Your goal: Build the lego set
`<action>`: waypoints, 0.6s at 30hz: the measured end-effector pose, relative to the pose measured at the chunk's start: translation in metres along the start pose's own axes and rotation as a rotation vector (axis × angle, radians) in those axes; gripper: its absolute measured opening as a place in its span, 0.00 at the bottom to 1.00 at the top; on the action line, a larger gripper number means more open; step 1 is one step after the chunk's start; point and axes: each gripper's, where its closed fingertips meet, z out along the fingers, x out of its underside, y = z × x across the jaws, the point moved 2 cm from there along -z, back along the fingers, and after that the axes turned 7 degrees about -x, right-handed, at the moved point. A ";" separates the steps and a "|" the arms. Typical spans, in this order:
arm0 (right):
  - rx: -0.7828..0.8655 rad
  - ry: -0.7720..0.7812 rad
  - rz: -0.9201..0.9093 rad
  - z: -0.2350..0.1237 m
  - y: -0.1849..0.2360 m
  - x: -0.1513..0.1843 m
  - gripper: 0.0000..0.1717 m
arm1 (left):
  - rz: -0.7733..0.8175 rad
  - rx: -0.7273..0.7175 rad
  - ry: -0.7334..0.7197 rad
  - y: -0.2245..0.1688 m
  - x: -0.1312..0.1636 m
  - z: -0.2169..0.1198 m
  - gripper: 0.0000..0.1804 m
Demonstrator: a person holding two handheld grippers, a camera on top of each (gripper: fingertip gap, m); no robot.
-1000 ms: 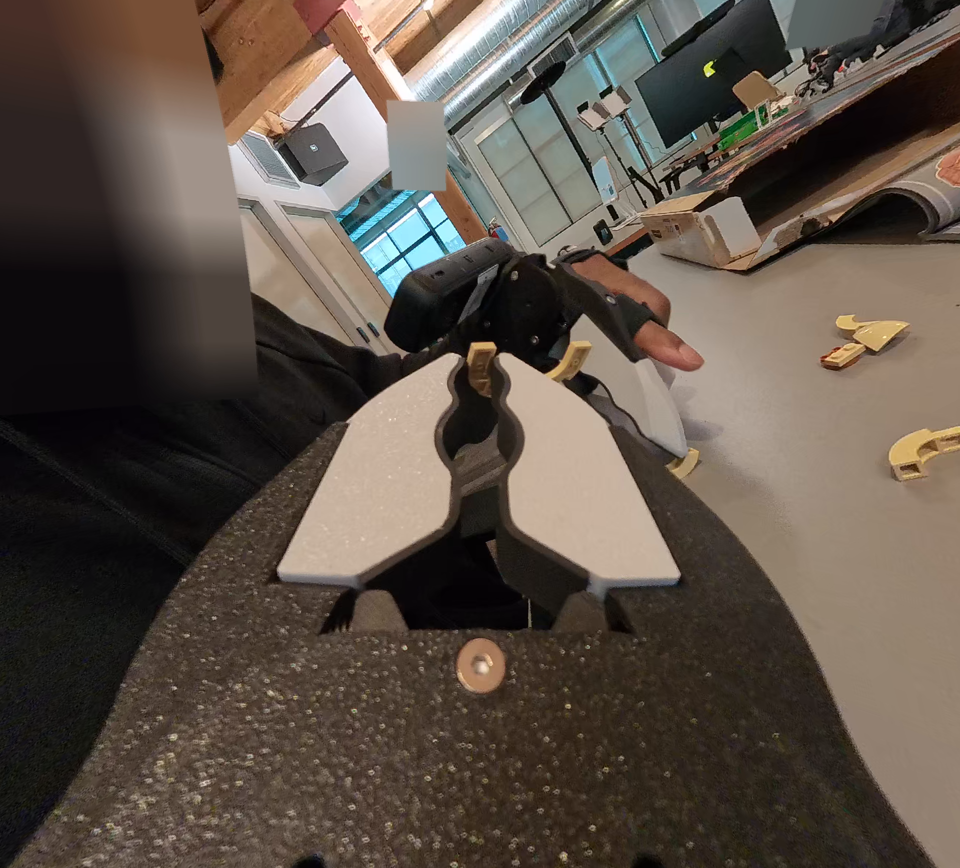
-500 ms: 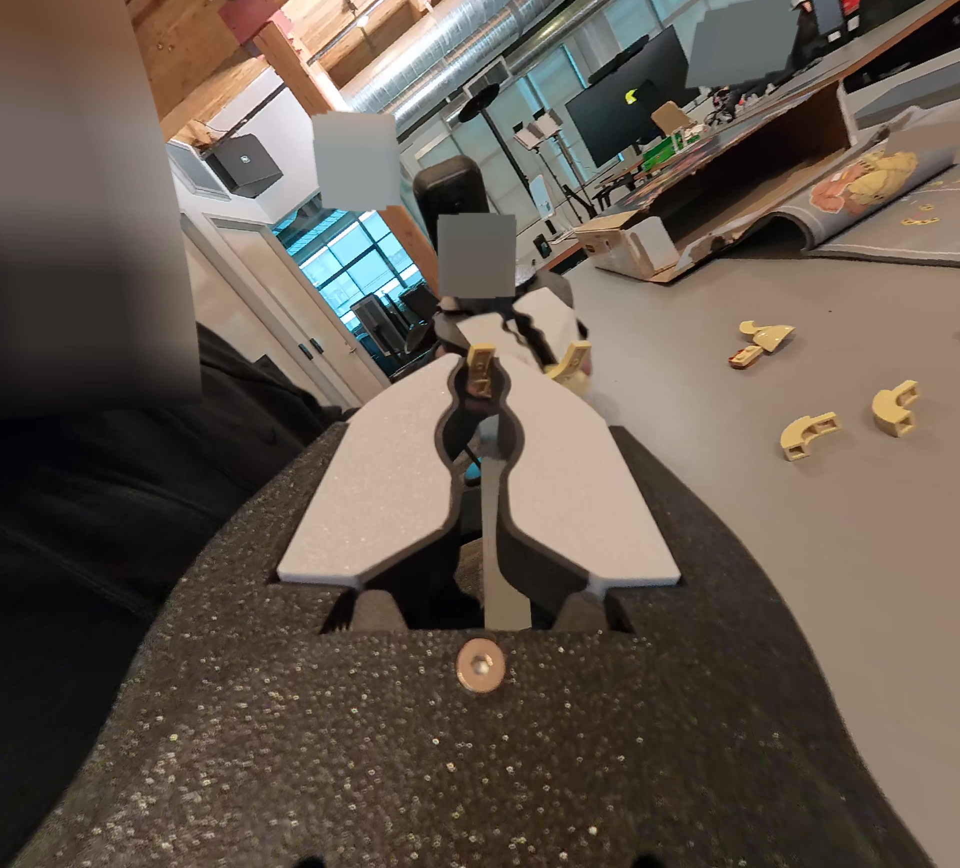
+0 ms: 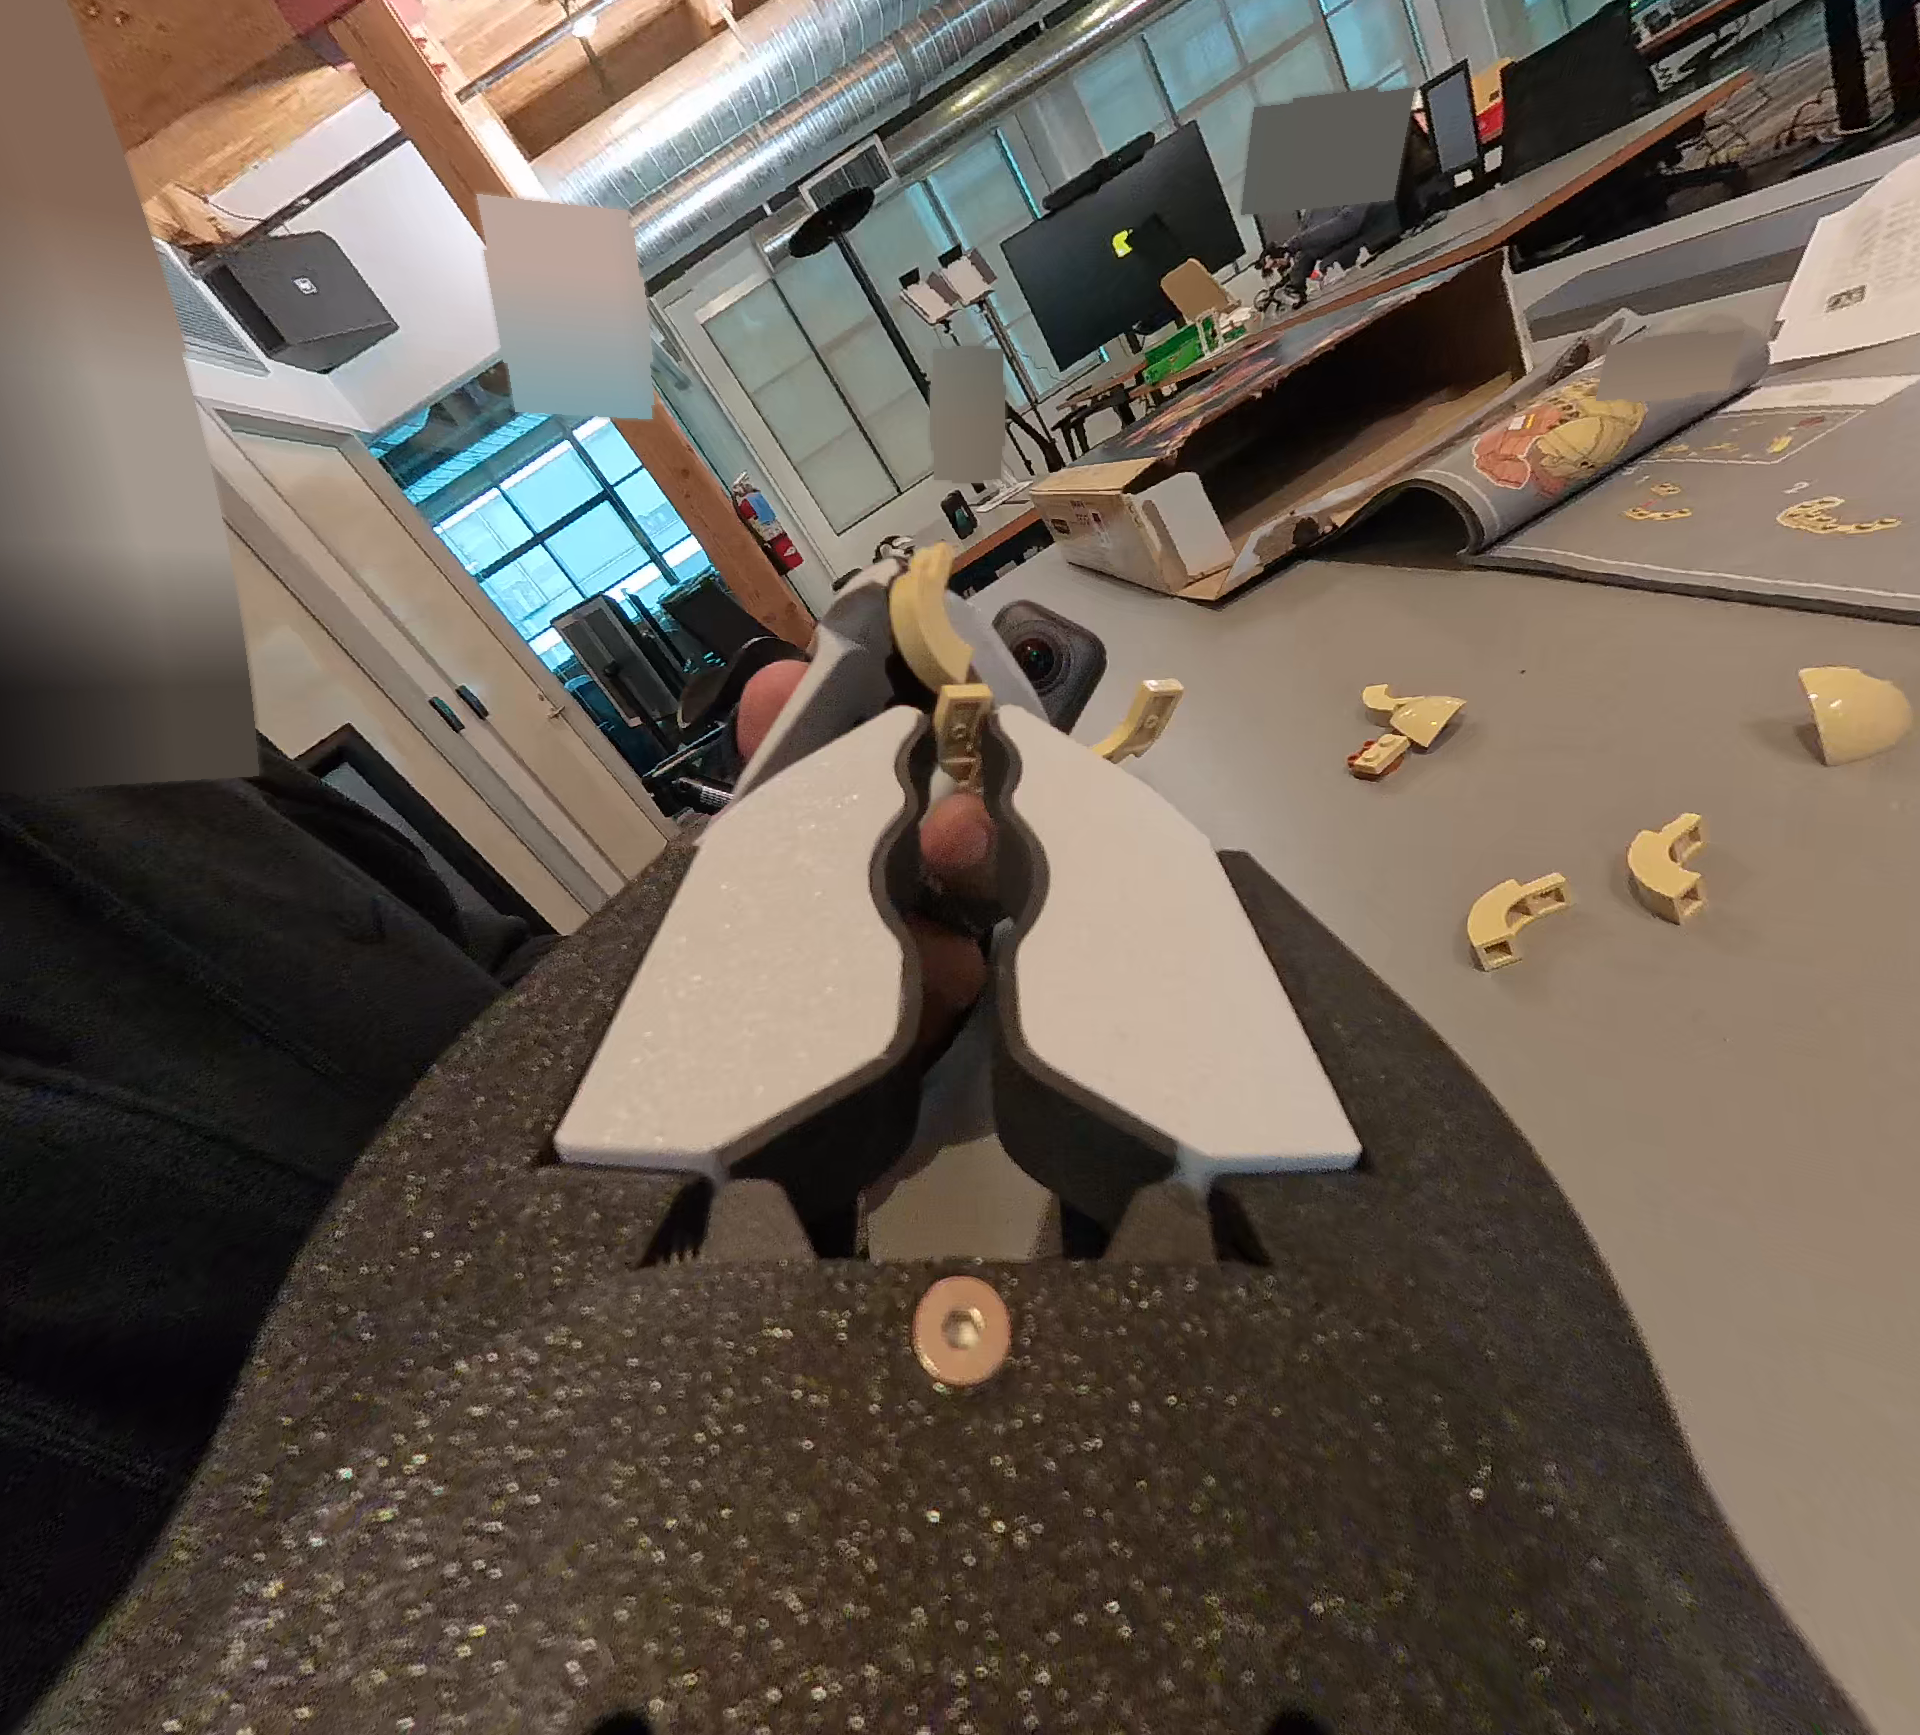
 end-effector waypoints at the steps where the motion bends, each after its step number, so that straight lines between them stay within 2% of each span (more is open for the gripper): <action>1: 0.002 0.004 -0.003 0.001 0.000 0.001 0.05 | -0.026 0.024 -0.011 -0.001 0.001 0.001 0.03; 12: 0.053 0.052 -0.094 0.007 0.002 0.007 0.05 | -0.156 0.104 -0.050 -0.005 0.008 0.004 0.03; 18: 0.053 0.054 -0.133 0.009 0.004 0.008 0.05 | -0.164 0.081 -0.050 -0.002 0.008 0.001 0.03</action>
